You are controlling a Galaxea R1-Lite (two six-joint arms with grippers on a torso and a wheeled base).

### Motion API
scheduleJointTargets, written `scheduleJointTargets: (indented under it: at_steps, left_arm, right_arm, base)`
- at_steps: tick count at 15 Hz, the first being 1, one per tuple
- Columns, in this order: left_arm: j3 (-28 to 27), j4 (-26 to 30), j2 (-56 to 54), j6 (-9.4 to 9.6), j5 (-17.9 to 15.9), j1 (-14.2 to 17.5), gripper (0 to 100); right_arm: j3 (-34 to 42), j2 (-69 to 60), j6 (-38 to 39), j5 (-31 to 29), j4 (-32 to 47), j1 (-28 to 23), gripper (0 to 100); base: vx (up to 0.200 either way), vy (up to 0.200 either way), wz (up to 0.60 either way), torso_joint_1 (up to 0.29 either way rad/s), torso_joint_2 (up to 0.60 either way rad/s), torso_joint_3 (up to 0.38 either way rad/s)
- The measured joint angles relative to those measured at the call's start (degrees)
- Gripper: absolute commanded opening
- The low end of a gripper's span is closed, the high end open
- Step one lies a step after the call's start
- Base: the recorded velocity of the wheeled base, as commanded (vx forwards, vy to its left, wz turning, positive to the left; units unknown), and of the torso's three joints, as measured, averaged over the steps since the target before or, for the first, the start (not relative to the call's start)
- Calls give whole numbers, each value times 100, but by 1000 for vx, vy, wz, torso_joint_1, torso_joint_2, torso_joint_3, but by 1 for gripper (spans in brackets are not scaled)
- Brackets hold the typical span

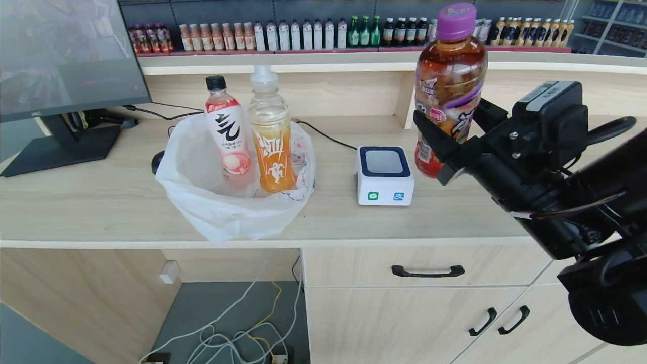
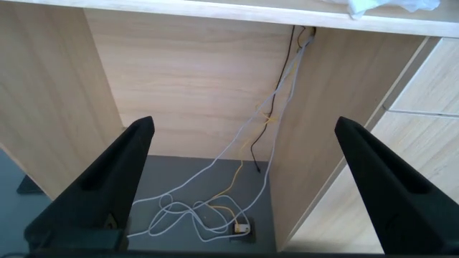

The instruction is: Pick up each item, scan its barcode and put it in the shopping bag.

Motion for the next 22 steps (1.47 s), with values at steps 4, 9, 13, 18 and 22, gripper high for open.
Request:
scheduleJointTargets:
  at_steps: [4, 9, 13, 18, 22]
  left_arm:
    - [0, 0, 0, 0, 0, -5, 100]
    - [0, 0, 0, 0, 0, 0, 100]
    - [0, 0, 0, 0, 0, -5, 100]
    - [0, 0, 0, 0, 0, 0, 100]
    - [0, 0, 0, 0, 0, 0, 100]
  right_arm:
    - [-987, 419, -941, 1380, -35, 115, 0]
    - [-1182, 830, -1284, 2693, -35, 46, 0]
    - [-1331, 1119, -1543, 3134, -35, 2, 0]
    - [-1428, 1473, -1851, 3285, -30, -4, 0]
    - [-1718, 1673, -2059, 3301, -33, -33, 0]
  base:
    - [0, 0, 0, 0, 0, 0]
    - [0, 0, 0, 0, 0, 0]
    - [0, 0, 0, 0, 0, 0]
    - [0, 0, 0, 0, 0, 0]
    - [0, 0, 0, 0, 0, 0]
